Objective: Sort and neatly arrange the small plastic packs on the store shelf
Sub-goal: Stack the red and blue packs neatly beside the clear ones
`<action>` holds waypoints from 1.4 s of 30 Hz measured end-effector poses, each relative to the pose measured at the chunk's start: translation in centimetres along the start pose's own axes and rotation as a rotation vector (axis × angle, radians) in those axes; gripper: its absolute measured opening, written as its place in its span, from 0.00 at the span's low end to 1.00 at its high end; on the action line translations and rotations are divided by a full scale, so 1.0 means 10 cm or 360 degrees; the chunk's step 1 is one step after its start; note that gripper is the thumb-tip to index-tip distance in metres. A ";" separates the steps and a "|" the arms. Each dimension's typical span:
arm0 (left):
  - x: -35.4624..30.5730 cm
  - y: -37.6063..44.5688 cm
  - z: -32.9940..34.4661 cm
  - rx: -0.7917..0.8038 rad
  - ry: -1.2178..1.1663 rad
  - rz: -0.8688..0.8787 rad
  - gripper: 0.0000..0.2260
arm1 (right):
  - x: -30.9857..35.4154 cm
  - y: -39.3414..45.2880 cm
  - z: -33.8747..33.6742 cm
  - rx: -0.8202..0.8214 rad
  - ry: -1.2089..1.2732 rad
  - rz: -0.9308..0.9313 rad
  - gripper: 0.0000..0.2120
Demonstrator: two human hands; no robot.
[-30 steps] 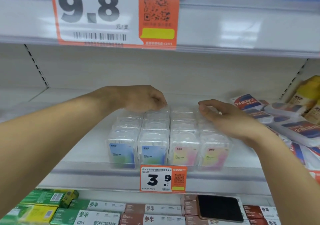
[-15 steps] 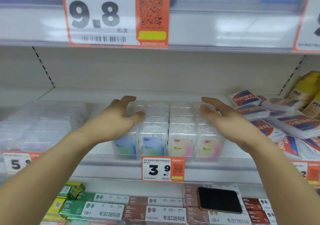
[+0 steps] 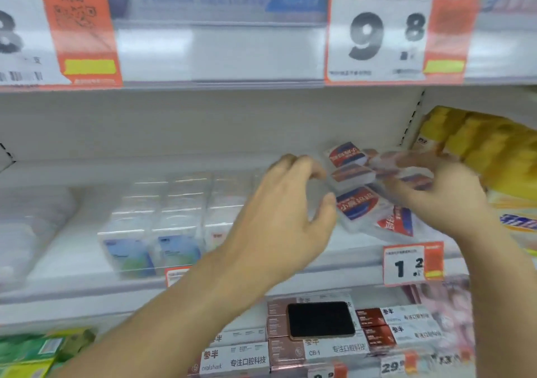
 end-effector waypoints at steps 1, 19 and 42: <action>-0.12 0.02 0.19 0.0047 -0.0043 0.0040 0.11 | -0.17 0.01 0.00 0.0087 -0.0131 0.0078 0.30; 0.35 0.48 1.67 0.0559 0.0443 -0.0279 0.26 | -0.83 0.22 0.46 0.0505 -0.0290 -0.0002 0.55; 0.34 0.60 1.64 0.0224 0.0434 -0.0108 0.20 | -0.76 0.22 0.07 0.0252 0.0568 0.0106 0.43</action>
Point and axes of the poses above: each hand's wrist, its own y-axis towards the middle knuckle, its own z-axis out of the palm, x = y × z, the point moved 6 cm from there along y, towards the middle knuckle, and after that the axes turned 3 degrees about -x, right-handed, at the moved point
